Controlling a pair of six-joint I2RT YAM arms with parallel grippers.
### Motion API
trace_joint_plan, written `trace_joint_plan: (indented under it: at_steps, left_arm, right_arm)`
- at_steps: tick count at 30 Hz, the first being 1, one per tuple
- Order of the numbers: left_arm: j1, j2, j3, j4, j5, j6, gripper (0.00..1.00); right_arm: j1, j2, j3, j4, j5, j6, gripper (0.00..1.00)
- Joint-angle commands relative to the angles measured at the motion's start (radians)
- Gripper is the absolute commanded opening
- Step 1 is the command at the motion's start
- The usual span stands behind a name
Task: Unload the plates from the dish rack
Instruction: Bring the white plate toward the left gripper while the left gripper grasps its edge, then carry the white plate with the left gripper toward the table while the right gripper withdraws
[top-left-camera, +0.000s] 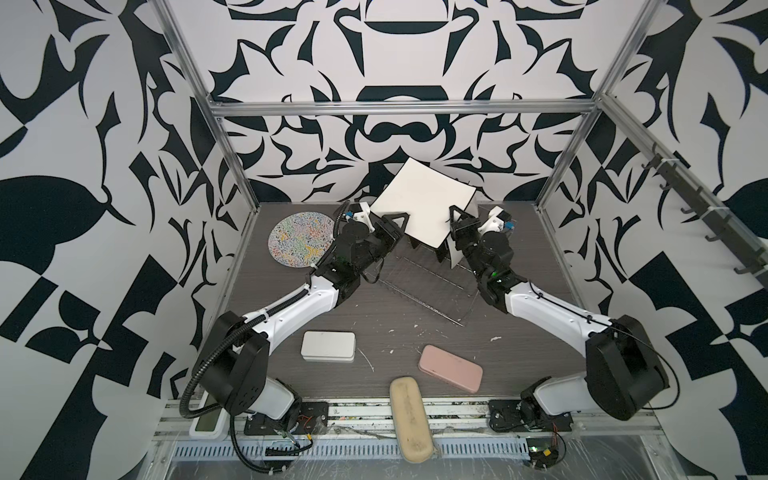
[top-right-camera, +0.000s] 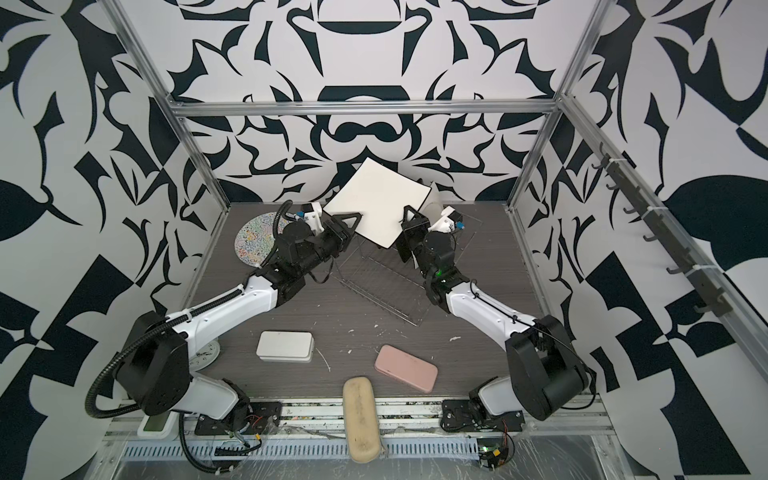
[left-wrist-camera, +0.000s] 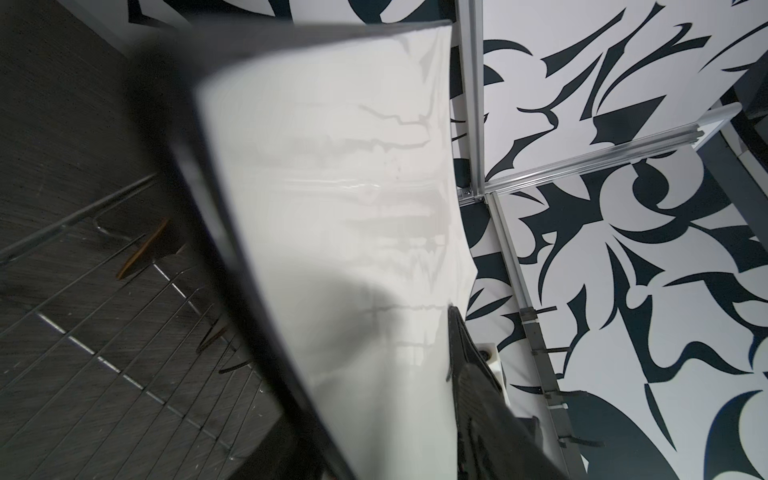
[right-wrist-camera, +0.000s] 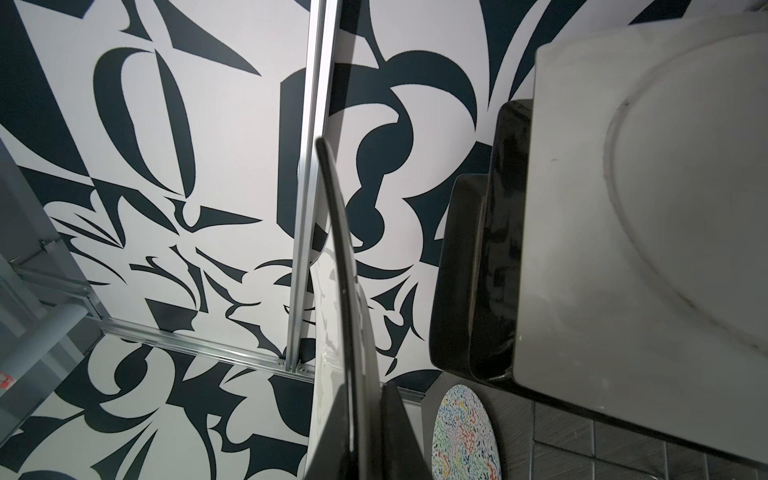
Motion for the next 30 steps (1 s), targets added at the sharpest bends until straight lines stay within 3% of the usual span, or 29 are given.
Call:
trace_joint_plan:
  at_steps: [1, 7, 15, 16, 23, 30]
  left_arm:
    - [-0.004, 0.013, 0.022, 0.052, -0.001, 0.002, 0.47]
    - [-0.003, 0.019, 0.016, 0.098, -0.009, 0.001, 0.32]
    - [-0.004, 0.026, 0.006, 0.137, -0.007, -0.003, 0.00]
    - [-0.002, 0.023, 0.002, 0.151, -0.013, -0.003, 0.00]
    - [0.010, -0.022, -0.008, 0.162, -0.040, 0.017, 0.00]
    - [0.057, -0.097, -0.065, 0.224, -0.060, -0.029, 0.00]
  right_arm:
    - [0.017, -0.065, 0.040, 0.255, -0.004, 0.034, 0.00]
    - [0.024, -0.074, 0.033, 0.229, -0.007, 0.026, 0.00]
    - [0.022, -0.063, 0.012, 0.249, -0.076, 0.045, 0.00]
    - [0.021, -0.071, 0.016, 0.214, -0.084, 0.047, 0.02]
    - [0.018, -0.142, 0.009, 0.049, -0.106, 0.006, 0.47]
    - [0.015, -0.186, -0.023, -0.009, -0.139, 0.003, 0.65]
